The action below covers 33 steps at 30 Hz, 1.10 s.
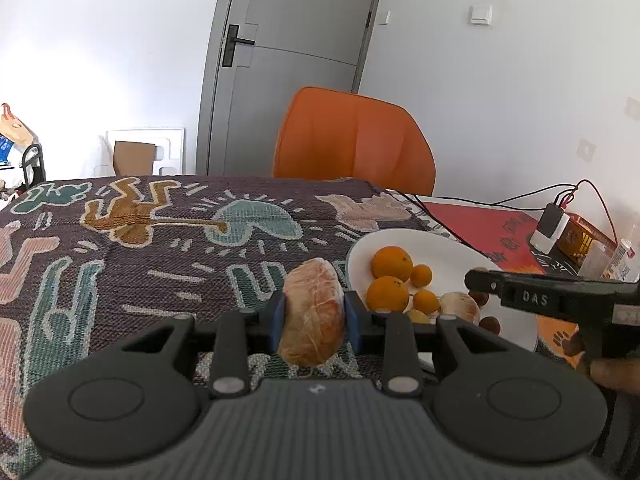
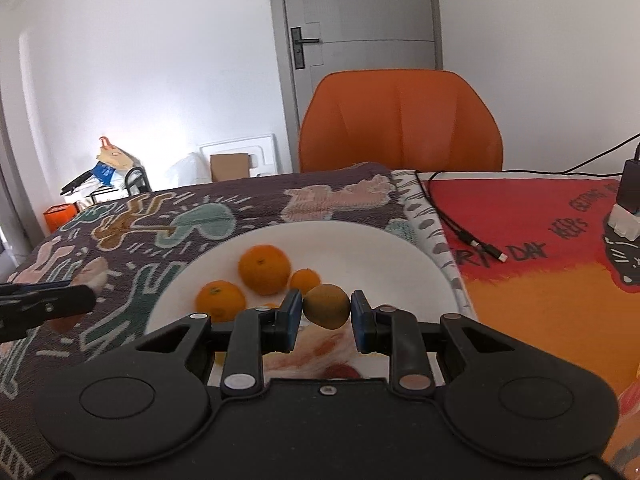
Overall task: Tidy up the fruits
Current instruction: 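Carry the pomelo segment and kumquat onto the white plate and open both tools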
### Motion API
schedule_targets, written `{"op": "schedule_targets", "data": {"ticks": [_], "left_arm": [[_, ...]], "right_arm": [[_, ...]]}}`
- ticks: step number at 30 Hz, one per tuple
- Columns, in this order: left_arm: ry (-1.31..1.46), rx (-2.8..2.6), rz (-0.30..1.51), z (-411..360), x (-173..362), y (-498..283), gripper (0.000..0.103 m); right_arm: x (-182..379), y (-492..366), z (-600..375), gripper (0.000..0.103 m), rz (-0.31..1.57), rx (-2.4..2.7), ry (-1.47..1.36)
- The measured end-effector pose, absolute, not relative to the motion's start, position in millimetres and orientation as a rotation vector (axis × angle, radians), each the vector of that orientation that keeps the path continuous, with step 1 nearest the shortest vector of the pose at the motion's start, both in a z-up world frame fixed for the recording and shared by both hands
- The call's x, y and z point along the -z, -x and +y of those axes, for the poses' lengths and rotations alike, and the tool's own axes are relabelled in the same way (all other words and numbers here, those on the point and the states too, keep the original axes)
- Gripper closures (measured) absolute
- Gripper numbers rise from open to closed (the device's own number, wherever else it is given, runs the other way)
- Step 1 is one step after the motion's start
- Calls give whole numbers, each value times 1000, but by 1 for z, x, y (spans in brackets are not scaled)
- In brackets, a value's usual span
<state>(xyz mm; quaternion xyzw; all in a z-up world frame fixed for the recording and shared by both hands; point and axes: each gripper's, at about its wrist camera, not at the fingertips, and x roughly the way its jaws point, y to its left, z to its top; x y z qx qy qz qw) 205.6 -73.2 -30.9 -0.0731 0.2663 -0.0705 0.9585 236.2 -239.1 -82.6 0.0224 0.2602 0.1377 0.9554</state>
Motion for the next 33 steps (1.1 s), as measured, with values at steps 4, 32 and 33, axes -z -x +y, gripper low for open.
{"op": "schedule_targets", "data": {"ticks": [4,32,33], "left_arm": [[142,151,539,-78,29,-206,73],[105,316,566,-155,32,-214,73],[105,323,567,-158,33,-215,73]], "right_arm": [[82,-239,-244,69,500,-255,-52],[73,-176,-280,61,456,-240,-137],[73,-174,-281,61,459,-238,-137]]}}
